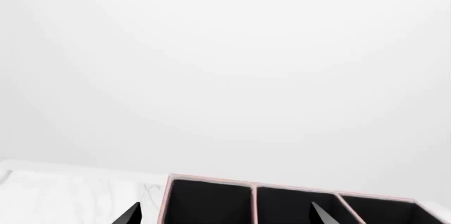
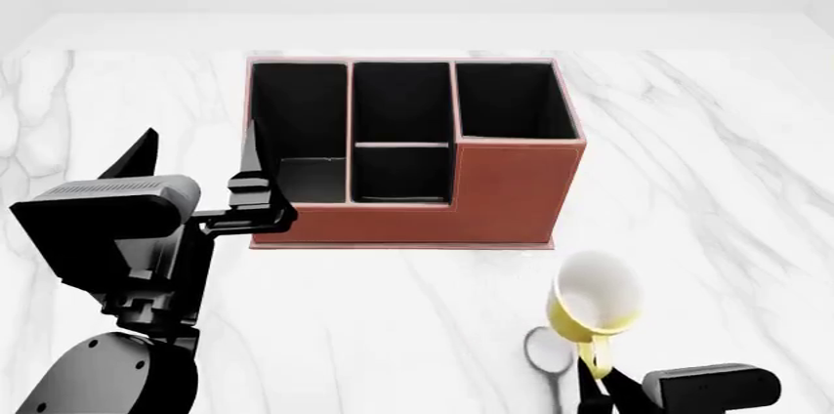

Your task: Pick up the yellow and white mug and place it to the right of the caddy.

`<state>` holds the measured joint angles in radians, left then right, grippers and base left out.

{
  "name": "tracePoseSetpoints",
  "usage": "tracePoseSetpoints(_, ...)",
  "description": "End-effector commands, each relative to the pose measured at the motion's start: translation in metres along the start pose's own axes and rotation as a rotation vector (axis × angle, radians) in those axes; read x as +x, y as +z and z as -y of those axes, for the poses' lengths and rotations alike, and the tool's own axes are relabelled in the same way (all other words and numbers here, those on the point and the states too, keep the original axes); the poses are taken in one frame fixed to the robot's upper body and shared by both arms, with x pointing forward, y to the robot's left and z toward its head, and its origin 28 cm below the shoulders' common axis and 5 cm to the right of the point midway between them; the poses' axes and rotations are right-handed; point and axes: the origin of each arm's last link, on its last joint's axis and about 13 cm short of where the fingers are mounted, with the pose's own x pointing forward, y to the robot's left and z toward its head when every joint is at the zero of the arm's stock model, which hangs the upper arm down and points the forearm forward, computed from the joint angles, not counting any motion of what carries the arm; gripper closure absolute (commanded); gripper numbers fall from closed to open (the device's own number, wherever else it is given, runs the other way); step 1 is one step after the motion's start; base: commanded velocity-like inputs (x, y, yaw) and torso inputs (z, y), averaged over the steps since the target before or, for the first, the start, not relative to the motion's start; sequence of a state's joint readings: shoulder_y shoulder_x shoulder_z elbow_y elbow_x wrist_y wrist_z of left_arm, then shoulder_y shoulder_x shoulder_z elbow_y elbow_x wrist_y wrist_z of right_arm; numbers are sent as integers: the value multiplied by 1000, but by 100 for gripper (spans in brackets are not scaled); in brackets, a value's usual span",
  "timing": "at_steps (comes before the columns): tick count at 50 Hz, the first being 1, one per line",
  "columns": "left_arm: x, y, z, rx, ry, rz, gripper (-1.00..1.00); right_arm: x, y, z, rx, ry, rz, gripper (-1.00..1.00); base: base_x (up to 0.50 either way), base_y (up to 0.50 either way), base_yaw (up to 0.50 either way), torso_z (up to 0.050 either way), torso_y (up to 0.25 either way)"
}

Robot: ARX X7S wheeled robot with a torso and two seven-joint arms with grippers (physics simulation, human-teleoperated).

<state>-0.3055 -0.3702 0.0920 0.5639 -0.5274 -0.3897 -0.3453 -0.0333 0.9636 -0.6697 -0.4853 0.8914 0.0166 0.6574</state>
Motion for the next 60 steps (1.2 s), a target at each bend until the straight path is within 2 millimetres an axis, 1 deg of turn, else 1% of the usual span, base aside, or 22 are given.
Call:
tracePoseSetpoints(1, 0, 0, 0, 0, -1, -1, -100, 1, 8, 14, 0, -62, 32, 100, 0, 0, 0, 0, 0)
tracePoseSetpoints(11, 1, -1, 0, -3, -1, -1, -100, 9, 14, 25, 26, -116, 44, 100, 0, 0, 0, 0, 0)
tracePoseSetpoints(22, 0, -1, 0, -2, -4, -3, -100, 24, 26, 35, 19, -135, 59, 100, 0, 0, 0, 0, 1)
tracePoseSetpoints(37, 0, -2, 1, 2, -5, -3, -100, 57, 40, 46, 26, -156, 57, 100, 0, 0, 0, 0, 1)
tracePoseSetpoints(46, 0, -2, 1, 4, -5, -3, -100, 78, 54, 51, 34, -159, 52, 100, 0, 0, 0, 0, 0)
tracePoseSetpoints(60, 0, -5, 1, 9, -7, -8, -100, 113, 63, 59, 47, -146, 27, 100, 0, 0, 0, 0, 1)
